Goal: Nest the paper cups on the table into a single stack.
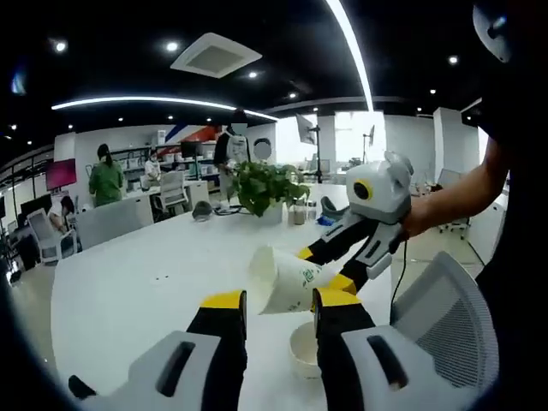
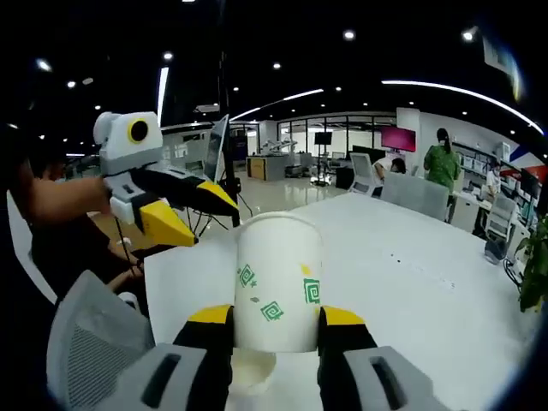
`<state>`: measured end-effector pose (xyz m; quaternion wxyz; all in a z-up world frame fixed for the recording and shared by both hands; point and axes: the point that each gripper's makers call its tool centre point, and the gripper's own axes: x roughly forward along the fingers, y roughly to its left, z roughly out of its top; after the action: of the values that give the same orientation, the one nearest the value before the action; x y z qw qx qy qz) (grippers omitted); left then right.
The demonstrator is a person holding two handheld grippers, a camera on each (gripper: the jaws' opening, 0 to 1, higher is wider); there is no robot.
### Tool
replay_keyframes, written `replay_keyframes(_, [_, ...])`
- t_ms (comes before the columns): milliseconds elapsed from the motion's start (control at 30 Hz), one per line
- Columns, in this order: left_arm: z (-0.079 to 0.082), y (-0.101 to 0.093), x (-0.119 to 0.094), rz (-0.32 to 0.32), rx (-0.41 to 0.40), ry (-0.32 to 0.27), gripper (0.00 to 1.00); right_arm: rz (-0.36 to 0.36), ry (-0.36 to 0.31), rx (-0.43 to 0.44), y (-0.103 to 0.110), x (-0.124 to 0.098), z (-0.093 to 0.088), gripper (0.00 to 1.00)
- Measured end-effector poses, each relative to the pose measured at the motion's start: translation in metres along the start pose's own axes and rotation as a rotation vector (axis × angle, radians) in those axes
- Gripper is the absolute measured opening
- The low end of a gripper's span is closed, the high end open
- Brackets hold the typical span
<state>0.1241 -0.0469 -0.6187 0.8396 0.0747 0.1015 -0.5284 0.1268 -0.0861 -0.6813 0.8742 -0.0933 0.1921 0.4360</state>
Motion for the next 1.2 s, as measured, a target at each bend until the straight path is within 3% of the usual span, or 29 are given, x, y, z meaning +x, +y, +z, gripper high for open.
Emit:
replay_keyframes(200, [-0.005, -0.018, 0.007, -0.089, 0.045, 0.052, 0.19, 0.044, -0.007, -0.072, 0.015, -0.005, -0.004, 0.37])
replay_keyframes(433, [-0.002, -0.037, 0.008, -0.178, 0.037, 0.058, 0.11, 0.074, -0.025, -0.143, 0.025, -0.009, -0.007, 0.37])
replay_keyframes(633, [0.001, -0.040, 0.006, -0.199, -0.008, 0.049, 0.03, 0.076, -0.033, -0.176, 0.026, -0.010, -0.009, 0.37])
replay_keyframes(967, [-0.004, -0.048, 0.003, -0.235, -0.052, 0.069, 0.00, 0.073, -0.023, -0.232, 0.029, -0.009, -0.016, 0.37])
replay_keyframes(1200, [-0.006, -0.052, 0.005, -0.245, -0.037, 0.101, 0.00, 0.051, -0.019, -0.207, 0.025, -0.012, -0.016, 0.37])
